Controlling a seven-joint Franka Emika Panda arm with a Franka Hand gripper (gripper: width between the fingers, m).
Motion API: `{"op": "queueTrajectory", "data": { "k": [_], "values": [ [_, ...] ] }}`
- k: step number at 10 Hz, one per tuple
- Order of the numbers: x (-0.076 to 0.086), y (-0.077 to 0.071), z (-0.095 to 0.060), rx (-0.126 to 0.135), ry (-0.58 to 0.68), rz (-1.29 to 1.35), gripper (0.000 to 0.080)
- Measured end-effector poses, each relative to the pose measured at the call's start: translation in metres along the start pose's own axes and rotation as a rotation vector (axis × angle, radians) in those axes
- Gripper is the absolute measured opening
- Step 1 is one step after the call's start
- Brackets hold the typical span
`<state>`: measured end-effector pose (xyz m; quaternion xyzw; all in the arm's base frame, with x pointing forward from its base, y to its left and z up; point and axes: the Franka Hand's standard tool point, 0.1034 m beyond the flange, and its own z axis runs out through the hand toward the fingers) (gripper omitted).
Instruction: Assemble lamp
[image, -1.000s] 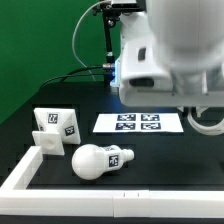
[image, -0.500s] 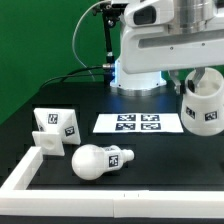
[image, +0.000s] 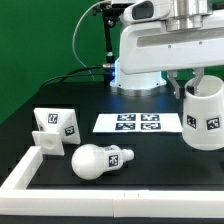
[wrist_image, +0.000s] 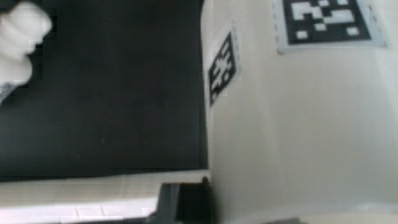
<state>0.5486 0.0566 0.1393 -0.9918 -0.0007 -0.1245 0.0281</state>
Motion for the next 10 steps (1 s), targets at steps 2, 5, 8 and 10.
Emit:
{"op": "queueTrajectory", "data": {
  "k": [2, 5, 8, 10],
  "values": [
    [-0.034, -0.02, -0.014, 0.001, 0.147, -0.06, 0.0046],
    [-0.044, -0.025, -0.012, 0.0, 0.137, -0.076, 0.0046],
    [-0.055, -0.034, -0.005, 0.004, 0.117, -0.102, 0.0046],
    [-0.075, -0.028, -0.003, -0.006, 0.106, -0.184, 0.0046]
  ]
}}
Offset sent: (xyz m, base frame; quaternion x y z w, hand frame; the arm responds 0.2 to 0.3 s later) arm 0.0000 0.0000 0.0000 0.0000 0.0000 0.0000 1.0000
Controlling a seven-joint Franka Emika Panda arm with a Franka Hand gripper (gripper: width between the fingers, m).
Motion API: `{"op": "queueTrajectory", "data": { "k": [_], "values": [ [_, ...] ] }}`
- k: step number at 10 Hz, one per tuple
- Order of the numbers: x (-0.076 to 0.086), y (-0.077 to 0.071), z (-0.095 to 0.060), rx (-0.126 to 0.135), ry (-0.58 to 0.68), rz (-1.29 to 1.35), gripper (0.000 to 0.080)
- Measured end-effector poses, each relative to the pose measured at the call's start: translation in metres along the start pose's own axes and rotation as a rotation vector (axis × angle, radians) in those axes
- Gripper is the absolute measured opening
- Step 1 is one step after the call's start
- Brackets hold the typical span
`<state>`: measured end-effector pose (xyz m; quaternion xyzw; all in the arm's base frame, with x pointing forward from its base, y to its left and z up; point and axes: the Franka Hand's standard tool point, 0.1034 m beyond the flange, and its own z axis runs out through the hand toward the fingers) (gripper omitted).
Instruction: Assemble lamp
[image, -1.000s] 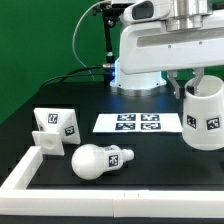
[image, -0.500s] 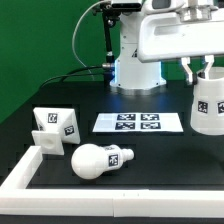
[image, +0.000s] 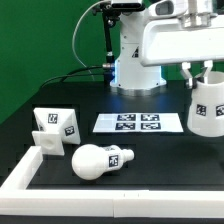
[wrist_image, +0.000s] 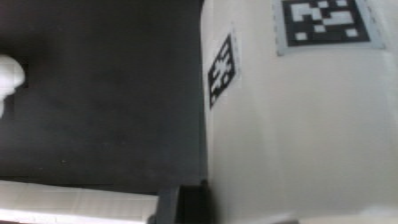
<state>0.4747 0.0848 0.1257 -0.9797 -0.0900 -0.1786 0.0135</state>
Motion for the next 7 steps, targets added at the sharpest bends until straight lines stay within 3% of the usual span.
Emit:
{"op": "queueTrajectory", "data": {
  "k": [2, 4, 7],
  "values": [
    [-0.018, 0.004, 0.011, -0.011, 0.023, -0.081, 0.0046],
    [-0.028, 0.023, 0.027, -0.036, 0.036, -0.129, 0.0046],
    [-0.017, 0.053, 0.036, -0.063, 0.044, -0.136, 0.0046]
  ]
}}
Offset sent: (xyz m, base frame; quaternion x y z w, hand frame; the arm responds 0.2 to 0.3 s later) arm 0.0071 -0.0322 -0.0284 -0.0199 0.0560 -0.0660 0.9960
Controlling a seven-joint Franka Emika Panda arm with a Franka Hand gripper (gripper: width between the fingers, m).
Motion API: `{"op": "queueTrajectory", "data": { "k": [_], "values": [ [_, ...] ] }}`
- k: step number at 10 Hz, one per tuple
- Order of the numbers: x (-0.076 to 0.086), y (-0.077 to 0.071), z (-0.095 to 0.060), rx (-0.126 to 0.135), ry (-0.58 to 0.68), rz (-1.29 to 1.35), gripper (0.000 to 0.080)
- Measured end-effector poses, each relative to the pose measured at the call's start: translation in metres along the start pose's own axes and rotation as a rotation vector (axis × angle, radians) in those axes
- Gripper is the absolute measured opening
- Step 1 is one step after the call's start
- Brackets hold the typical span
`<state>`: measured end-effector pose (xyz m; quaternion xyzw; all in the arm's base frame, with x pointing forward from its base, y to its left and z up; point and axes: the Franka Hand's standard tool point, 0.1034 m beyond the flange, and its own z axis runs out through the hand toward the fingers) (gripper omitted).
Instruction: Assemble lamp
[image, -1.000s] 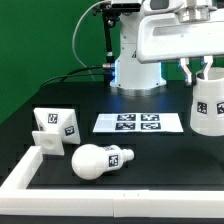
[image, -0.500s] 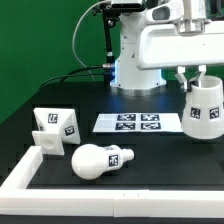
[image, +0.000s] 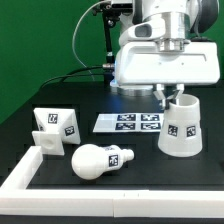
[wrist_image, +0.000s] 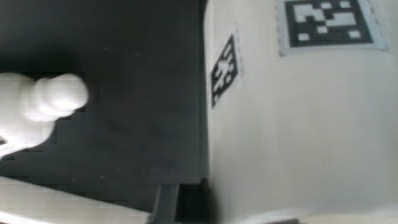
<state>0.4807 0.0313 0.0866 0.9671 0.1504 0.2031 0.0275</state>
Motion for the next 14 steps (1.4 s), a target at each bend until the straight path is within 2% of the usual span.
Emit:
{"op": "queueTrajectory", "data": {
  "k": [1, 4, 5, 6, 7, 8, 9, 10, 11, 14],
  "values": [
    [0.0, 0.007, 0.002, -0.006, 0.013, 0.022, 0.0046],
    [0.0, 0.007, 0.002, -0.003, 0.013, 0.025, 0.0053],
    [0.0, 0.007, 0.002, -0.003, 0.013, 0.025, 0.0254],
    [-0.001, 0.006, 0.001, 0.001, 0.003, 0.027, 0.0254],
    [0.003, 0.006, -0.01, 0.015, -0.037, 0.034, 0.043],
    [0.011, 0.019, -0.032, 0.02, -0.064, 0.039, 0.0621],
    [0.016, 0.035, -0.049, 0.02, -0.08, 0.054, 0.0621],
    [0.016, 0.046, -0.06, 0.03, -0.099, 0.088, 0.0675],
    [0.019, 0.053, -0.069, 0.053, -0.117, 0.144, 0.0695],
    [0.02, 0.053, -0.068, 0.049, -0.111, 0.144, 0.0699]
  ]
}}
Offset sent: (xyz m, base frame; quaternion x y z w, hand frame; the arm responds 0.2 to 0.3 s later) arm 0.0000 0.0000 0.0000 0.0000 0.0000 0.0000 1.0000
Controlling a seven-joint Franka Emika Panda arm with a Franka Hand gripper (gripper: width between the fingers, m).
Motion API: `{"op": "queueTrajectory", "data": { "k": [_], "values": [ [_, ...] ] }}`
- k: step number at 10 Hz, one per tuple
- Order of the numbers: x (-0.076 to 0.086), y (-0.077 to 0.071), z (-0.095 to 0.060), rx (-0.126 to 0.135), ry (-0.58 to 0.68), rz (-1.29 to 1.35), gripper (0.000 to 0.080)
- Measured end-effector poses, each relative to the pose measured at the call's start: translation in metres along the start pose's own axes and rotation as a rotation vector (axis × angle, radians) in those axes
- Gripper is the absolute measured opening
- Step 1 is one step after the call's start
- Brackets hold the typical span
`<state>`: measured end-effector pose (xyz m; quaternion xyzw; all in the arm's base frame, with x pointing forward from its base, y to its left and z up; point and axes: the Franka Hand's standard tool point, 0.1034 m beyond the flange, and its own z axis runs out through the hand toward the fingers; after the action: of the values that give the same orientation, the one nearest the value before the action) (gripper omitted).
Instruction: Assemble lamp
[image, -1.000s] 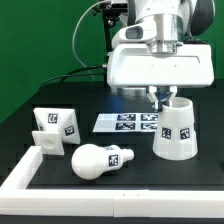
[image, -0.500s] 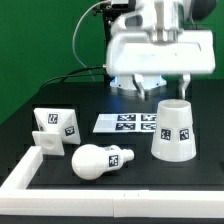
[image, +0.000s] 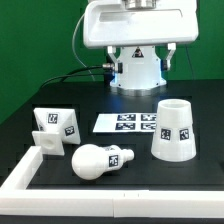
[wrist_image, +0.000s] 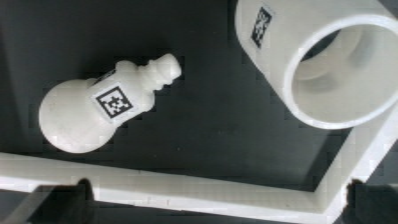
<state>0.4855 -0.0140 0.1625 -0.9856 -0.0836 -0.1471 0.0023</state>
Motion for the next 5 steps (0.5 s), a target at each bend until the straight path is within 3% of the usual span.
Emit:
{"op": "queueTrajectory", "data": {
  "k": [1, 2, 3, 5],
  "values": [
    [-0.003, 0.005, 0.002, 0.013, -0.021, -0.012, 0.0699],
    [-0.007, 0.028, 0.004, 0.031, -0.074, 0.03, 0.0699],
    [0.0, 0.053, 0.001, 0.029, -0.092, 0.068, 0.0699],
    [-0.013, 0.083, 0.014, 0.021, -0.124, 0.143, 0.0699]
  ]
}}
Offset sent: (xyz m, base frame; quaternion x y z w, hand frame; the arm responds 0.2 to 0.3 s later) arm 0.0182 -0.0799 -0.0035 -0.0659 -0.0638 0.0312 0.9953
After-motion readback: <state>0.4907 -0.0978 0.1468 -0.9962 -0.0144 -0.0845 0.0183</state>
